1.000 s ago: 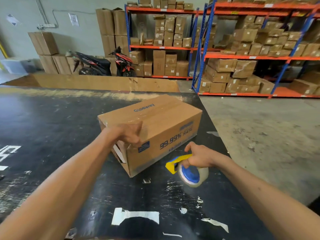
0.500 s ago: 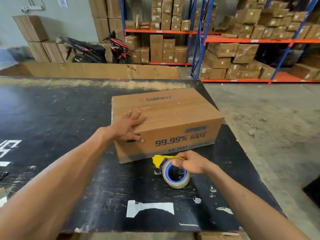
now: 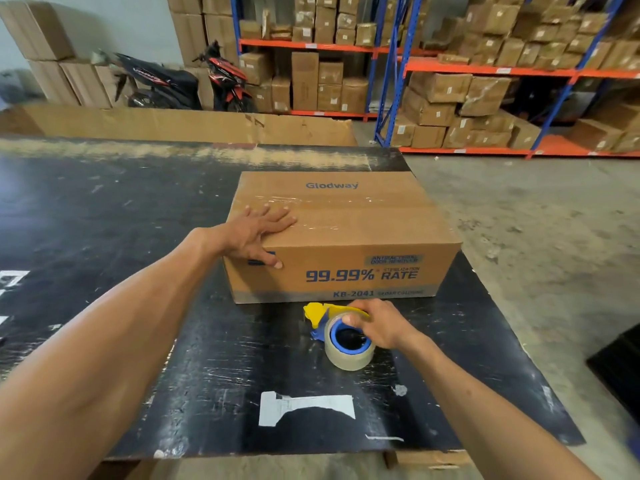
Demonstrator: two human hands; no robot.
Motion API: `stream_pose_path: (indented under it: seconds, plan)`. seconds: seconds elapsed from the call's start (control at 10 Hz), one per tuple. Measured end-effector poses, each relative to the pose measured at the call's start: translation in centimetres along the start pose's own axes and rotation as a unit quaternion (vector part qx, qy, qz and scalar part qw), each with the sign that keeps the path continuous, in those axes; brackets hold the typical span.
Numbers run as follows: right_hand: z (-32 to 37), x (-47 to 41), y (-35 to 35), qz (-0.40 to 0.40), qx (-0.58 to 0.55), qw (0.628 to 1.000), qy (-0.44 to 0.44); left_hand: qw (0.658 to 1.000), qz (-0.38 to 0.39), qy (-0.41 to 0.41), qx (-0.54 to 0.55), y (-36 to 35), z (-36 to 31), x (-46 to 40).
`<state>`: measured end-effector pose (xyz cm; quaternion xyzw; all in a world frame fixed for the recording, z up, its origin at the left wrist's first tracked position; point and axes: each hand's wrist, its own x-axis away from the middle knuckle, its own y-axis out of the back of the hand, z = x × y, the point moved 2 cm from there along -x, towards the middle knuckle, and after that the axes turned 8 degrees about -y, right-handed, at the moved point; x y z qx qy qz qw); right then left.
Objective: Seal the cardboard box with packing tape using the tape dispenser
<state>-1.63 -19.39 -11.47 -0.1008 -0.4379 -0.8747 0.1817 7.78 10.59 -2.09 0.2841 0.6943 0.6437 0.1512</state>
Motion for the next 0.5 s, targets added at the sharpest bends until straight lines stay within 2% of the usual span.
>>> stream_pose_path:
  seconds: [0.1, 0.2, 0.3, 0.4, 0.5]
  plan:
    - [-0.6, 0.1, -0.6, -0.021, -0.026, 0.999, -0.019, 1.0, 0.004, -0.006, -0.006, -0.2, 0.7, -0.2]
    - [-1.4, 1.2, -1.4, -0.078, -0.062, 0.994, -0.045, 1.0, 0.002, -0.005, -0.014, -0.4, 0.6, -0.3]
    - [-2.8, 4.4, -2.3, -0.18, -0.128, 0.974, -0.046, 0.999, -0.023, -0.003, -0.036, -0.6, 0.6, -0.2]
    - [-4.8, 10.0, -3.4, -0.289, -0.203, 0.934, -0.056, 0.998, -0.028, -0.002, -0.061, -1.1, 0.2, 0.3]
    - [-8.2, 16.6, -4.9, -0.339, -0.271, 0.898, -0.072, 0.993, -0.029, 0.007, -0.111, -1.4, -0.6, 0.5]
